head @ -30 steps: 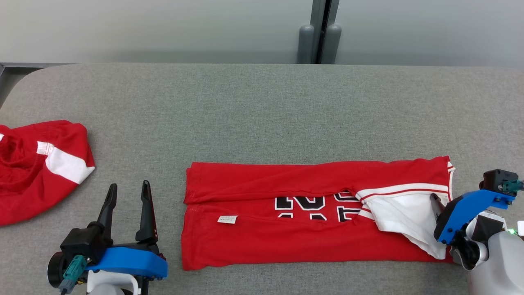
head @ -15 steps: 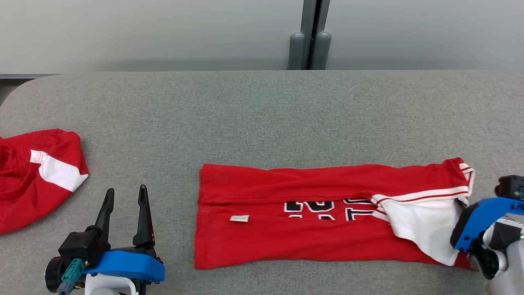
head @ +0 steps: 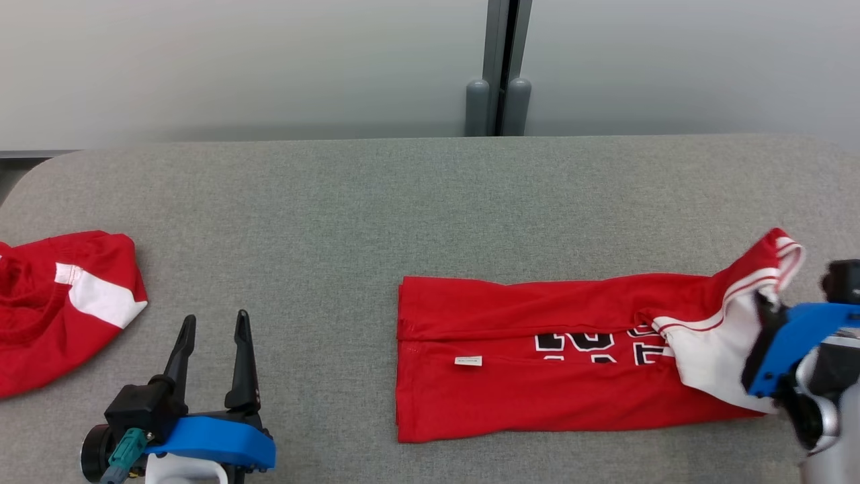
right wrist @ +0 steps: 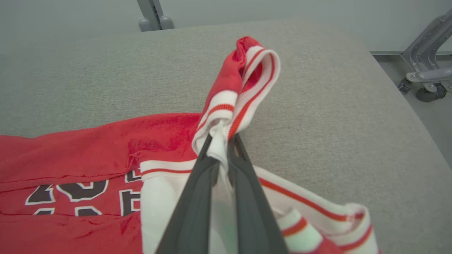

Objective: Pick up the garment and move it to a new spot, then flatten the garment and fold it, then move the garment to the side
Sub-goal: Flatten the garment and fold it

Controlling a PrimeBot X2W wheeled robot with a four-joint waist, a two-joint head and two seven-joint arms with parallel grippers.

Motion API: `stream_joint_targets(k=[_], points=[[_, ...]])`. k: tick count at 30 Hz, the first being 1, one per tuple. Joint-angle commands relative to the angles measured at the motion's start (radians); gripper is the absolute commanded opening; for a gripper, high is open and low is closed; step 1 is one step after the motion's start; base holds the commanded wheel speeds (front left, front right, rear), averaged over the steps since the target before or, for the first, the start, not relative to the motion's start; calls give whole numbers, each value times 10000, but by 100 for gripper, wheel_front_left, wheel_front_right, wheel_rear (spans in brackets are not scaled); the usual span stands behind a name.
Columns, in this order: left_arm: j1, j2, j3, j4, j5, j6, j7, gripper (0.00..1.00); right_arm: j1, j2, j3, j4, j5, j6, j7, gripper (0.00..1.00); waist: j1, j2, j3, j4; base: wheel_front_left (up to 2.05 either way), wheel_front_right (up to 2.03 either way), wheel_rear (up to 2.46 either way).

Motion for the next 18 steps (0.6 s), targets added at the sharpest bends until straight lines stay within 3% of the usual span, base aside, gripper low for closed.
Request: stream_joint_targets(k=[1, 9, 18], points=[[67, 5, -18, -3, 69, -44, -46, 100, 160, 71, 268, -255, 48, 5, 136, 0, 0, -1, -20, -3, 0, 0, 0], [-66, 28, 58, -7, 110, -88, -46, 100, 262, 732, 3579, -1884, 895, 3, 1040, 0, 0, -1, -28, 26, 0, 0, 0], [-411, -140, -155, 121, 201, -244, -46, 100, -938, 1033, 6012, -421, 1975, 5, 724, 0, 0, -1, 166, 424, 0, 0, 0]])
